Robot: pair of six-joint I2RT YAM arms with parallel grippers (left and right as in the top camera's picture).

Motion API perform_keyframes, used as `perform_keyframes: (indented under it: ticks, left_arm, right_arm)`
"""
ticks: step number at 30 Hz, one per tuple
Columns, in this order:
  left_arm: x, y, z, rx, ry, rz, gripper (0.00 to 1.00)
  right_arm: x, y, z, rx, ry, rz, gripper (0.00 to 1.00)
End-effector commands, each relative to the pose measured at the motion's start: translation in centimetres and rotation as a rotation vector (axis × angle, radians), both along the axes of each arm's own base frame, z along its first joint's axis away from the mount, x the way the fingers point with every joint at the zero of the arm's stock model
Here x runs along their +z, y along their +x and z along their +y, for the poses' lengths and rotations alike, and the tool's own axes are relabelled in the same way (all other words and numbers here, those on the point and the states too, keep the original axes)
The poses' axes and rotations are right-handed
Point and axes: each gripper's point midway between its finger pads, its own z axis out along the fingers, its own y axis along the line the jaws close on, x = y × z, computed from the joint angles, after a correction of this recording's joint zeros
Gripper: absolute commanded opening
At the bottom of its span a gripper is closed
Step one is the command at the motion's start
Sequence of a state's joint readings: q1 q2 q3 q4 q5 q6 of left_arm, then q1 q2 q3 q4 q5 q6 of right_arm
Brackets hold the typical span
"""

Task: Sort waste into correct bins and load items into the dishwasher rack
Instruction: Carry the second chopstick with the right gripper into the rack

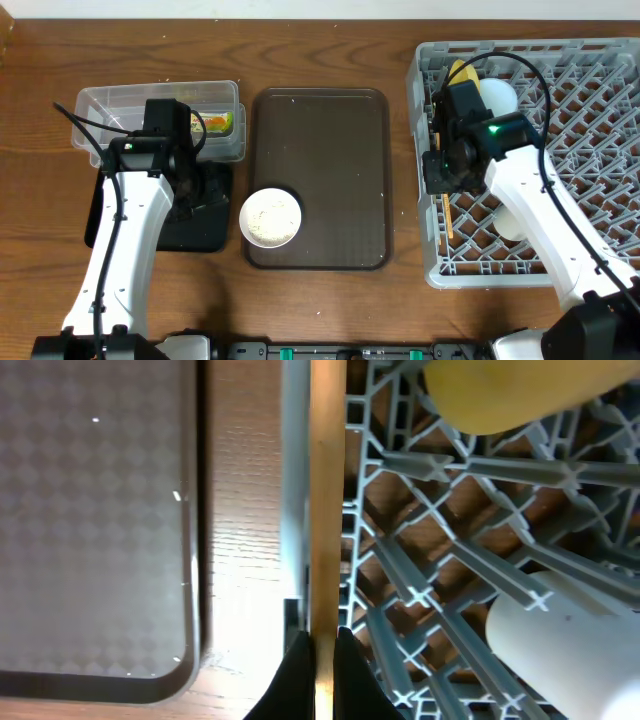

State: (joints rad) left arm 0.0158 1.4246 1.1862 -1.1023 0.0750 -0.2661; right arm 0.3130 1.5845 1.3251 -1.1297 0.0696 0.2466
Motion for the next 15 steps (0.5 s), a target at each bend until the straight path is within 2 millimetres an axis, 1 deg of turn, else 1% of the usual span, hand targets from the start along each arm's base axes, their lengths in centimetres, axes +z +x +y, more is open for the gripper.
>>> perform_keyframes:
  ticks: [1, 3, 6, 11, 12, 15]
  left_arm:
    - [0.5, 0.2, 0.1, 0.011, 0.003, -0.016, 0.59]
    - [0.5, 0.2, 0.1, 0.011, 0.003, -0.016, 0.59]
    - [0.5, 0.2, 0.1, 0.011, 0.003, -0.016, 0.59]
    - [0.5, 0.2, 0.1, 0.011, 0.003, -0.015, 0.59]
    - [0.5, 0.2, 0.1, 0.011, 0.003, -0.015, 0.59]
    - [0.5, 0.2, 0.1, 0.011, 0.003, -0.016, 0.59]
  right_arm:
    - [-0.6, 0.1, -1.0, 0.001, -0.053, 0.01, 0.01]
    - [-1.2, -0.1, -1.4, -0.002, -0.076, 0.019, 0.01]
    - [-2.4, -0.3, -1.5, -0.002, -0.077, 0.024, 0.01]
    - [-4.2, 0.1, -1.4, -0.003, -0.07, 0.0, 0.01]
    - [-4.3, 0.1, -1.3, -0.003, -0.068, -0.005, 0.02]
    - [-4.5, 0.8, -1.2, -0.003, -0.06, -0.033, 0.09]
